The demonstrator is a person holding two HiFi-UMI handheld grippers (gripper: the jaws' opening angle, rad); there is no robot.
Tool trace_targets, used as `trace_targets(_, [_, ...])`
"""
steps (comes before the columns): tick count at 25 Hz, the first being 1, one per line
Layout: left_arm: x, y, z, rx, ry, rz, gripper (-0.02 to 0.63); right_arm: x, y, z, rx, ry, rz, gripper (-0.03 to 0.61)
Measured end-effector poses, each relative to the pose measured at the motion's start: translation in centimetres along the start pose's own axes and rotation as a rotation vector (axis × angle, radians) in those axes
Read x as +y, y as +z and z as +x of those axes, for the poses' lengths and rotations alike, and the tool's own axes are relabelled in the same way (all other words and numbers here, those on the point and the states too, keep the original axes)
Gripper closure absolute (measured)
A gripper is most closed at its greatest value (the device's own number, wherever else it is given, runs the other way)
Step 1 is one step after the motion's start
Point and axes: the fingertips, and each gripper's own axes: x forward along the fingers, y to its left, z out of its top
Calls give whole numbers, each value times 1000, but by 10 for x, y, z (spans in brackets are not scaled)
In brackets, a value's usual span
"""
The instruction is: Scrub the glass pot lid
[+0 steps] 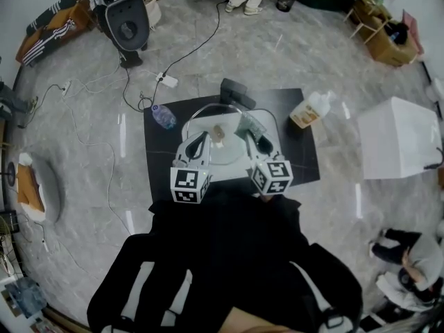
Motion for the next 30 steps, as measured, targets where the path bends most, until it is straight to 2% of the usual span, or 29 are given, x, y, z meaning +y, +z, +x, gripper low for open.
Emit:
trace_targets(10, [5,12,0,-31,-12,11,611,15,33,-5,-86,10,-29,509])
trace_targets(30, [11,7,2,-27,-10,4,611,8,34,-4,-102,-14,-20,509])
